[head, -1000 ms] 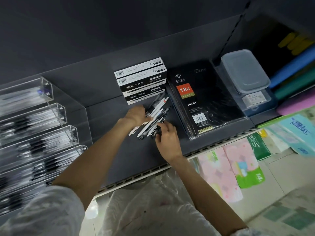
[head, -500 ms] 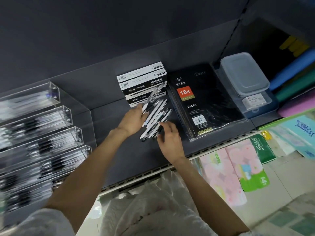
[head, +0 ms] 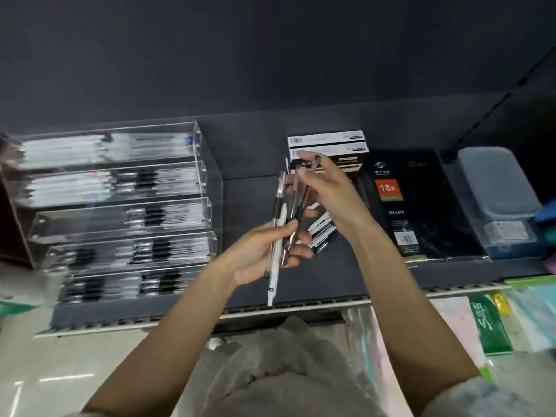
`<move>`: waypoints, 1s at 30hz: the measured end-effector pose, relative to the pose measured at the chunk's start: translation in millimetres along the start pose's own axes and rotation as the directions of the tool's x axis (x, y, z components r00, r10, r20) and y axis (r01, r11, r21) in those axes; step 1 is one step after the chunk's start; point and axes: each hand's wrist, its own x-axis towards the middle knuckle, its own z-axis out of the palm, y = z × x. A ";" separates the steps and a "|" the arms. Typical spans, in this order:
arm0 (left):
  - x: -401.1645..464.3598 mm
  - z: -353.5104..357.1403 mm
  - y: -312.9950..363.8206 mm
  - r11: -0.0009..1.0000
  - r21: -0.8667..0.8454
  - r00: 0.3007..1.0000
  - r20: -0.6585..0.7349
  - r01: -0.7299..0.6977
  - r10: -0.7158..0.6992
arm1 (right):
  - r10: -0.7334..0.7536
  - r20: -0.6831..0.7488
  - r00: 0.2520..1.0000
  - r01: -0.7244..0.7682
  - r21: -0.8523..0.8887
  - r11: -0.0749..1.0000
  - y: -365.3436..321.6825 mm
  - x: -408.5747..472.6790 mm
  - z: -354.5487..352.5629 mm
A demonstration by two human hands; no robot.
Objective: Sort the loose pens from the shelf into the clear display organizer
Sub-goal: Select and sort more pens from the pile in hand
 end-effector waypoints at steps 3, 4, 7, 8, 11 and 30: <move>-18.2 -12.5 -6.7 0.993 -0.116 1.000 0.006 -0.008 0.009 | 0.049 0.113 0.992 -0.043 -0.056 0.997 5.7 -1.7 21.3; -23.4 -16.7 -9.0 0.986 -0.165 1.000 0.027 -0.007 0.011 | 0.054 0.139 0.989 -0.044 -0.076 0.996 7.0 -2.2 27.3; -36.8 -30.9 -17.5 0.967 -0.254 0.997 0.066 -0.007 0.024 | 0.065 0.191 0.979 -0.037 -0.149 0.988 13.6 -1.0 43.3; -41.0 -35.1 -19.9 0.961 -0.275 0.996 0.084 -0.009 0.034 | 0.063 0.206 0.977 -0.024 -0.185 0.982 15.7 -0.5 48.4; -54.3 -44.8 -22.6 0.940 -0.339 0.996 0.066 -0.031 0.057 | 0.075 0.268 0.960 0.007 -0.294 0.956 20.7 2.3 62.3; -84.6 -69.2 -16.4 0.750 -0.467 0.882 -0.295 -0.468 0.368 | -0.434 -0.326 0.840 0.485 0.093 0.869 55.5 -57.9 141.1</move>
